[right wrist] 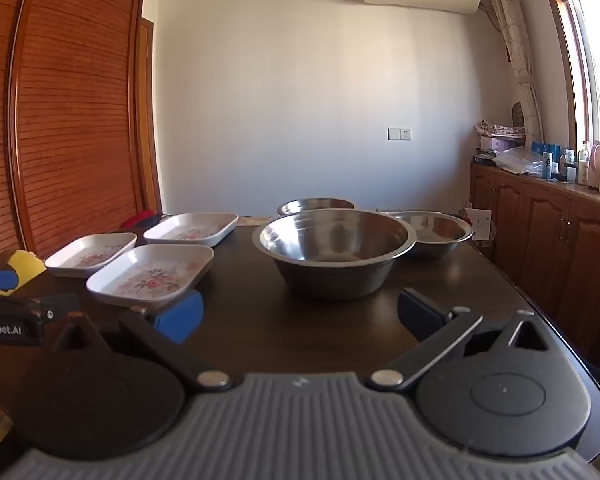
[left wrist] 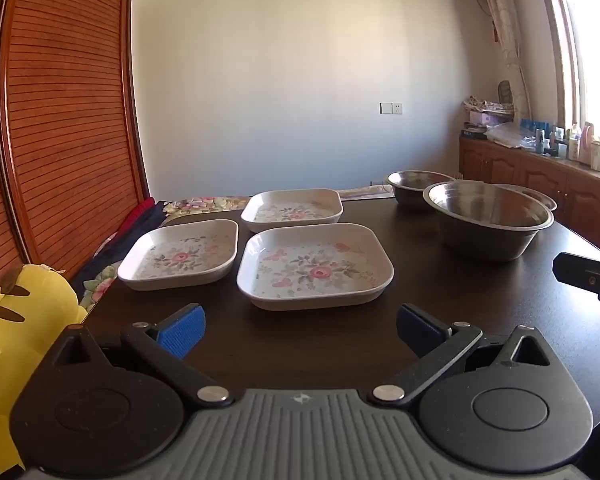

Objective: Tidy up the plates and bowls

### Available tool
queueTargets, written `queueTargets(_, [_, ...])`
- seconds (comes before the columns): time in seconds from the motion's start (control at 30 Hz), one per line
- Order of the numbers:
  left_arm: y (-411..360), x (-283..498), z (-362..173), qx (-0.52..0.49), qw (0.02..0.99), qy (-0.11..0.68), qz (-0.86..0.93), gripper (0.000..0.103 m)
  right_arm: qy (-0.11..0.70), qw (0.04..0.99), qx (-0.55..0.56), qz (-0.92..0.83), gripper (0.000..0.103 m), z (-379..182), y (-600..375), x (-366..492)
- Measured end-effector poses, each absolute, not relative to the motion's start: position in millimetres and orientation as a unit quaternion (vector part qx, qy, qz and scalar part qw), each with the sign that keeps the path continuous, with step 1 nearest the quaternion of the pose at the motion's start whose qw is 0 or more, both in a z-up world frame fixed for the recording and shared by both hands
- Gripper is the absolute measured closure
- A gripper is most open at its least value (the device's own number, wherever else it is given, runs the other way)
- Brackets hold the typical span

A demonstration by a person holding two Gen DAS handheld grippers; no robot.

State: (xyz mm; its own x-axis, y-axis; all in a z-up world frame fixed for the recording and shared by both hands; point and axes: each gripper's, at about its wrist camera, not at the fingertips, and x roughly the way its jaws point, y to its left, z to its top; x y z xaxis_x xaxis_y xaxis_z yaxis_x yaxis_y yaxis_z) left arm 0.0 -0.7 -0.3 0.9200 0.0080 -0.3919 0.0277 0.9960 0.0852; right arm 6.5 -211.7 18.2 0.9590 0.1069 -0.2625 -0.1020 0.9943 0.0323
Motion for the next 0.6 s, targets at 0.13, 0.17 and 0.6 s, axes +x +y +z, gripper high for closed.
queueTargets(0.13, [0.0,1.6,-3.5,0.042,0.979,0.200,-0.006,0.000,0.135,0.989,0.012,0.053,0.000,18.3,-211.3,5.5])
queueTargets(0.17, [0.3,1.8,-3.8,0.041,0.979,0.200,-0.007,0.000,0.136,0.989,0.012,0.053,0.000,18.2,-211.8,6.4])
queueTargets(0.6, [1.7,0.3,1.0,0.045,0.979,0.201,-0.006,0.000,0.136,0.989,0.011,0.052,0.000,17.7,-212.9,6.8])
